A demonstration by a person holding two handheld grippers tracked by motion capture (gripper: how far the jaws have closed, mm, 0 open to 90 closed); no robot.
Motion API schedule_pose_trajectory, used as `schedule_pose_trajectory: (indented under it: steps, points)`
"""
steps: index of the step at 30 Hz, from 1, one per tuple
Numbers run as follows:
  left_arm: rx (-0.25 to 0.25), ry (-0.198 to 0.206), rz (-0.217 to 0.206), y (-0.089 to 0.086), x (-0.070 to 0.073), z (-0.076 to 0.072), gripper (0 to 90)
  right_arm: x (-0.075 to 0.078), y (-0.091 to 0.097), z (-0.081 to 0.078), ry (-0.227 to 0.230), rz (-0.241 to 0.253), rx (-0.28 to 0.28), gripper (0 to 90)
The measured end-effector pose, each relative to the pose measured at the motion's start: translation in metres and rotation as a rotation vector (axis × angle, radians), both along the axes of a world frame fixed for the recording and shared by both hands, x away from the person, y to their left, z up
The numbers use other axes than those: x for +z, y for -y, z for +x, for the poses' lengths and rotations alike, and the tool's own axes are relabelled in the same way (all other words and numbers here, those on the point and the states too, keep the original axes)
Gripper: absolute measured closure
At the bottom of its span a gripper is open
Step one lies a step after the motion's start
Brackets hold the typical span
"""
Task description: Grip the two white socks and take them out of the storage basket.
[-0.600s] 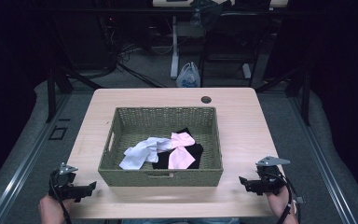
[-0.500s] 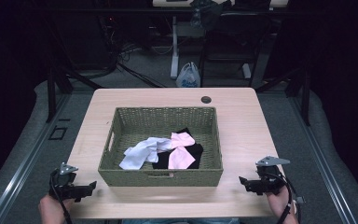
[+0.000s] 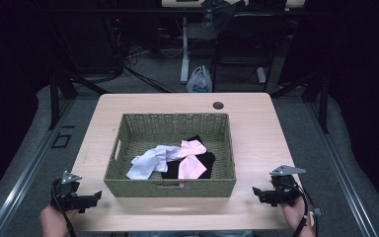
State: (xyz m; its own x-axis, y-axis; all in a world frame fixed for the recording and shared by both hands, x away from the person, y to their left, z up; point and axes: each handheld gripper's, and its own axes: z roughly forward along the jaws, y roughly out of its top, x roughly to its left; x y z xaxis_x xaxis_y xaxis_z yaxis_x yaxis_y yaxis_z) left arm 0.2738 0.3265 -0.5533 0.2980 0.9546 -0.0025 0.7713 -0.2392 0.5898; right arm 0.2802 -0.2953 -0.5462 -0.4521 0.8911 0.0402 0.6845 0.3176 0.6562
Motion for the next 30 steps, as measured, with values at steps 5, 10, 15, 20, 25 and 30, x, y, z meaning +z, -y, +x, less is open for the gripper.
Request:
schedule_pose_trajectory:
  steps: [5, 10, 15, 20, 25, 30]
  points:
    - [0.005, -0.009, 0.021, 0.003, 0.007, -0.001, 0.1, 0.002, 0.0, -0.002, 0.005, -0.004, 0.004, 14.7]
    - [-0.009, -0.004, 0.021, 0.003, 0.017, -0.002, 0.0, 0.0, -0.001, -0.001, 0.002, -0.008, -0.001, 14.7]
    - [-0.011, -0.016, -0.026, 0.003, 0.029, -0.003, 0.0, -0.001, -0.003, -0.001, 0.006, -0.011, 0.004, 14.6]
    - [-0.017, 0.007, -0.054, 0.005, 0.046, -0.003, 0.0, -0.003, -0.002, 0.0, -0.006, -0.012, 0.014, 14.7]
    - [-0.032, 0.037, -0.107, 0.005, 0.065, -0.001, 0.0, -0.003, -0.001, 0.0, -0.01, -0.007, 0.009, 14.7]
    - [-0.07, 0.063, -0.137, 0.009, 0.083, 0.001, 0.0, -0.003, 0.0, 0.0, -0.008, -0.008, -0.002, 14.7]
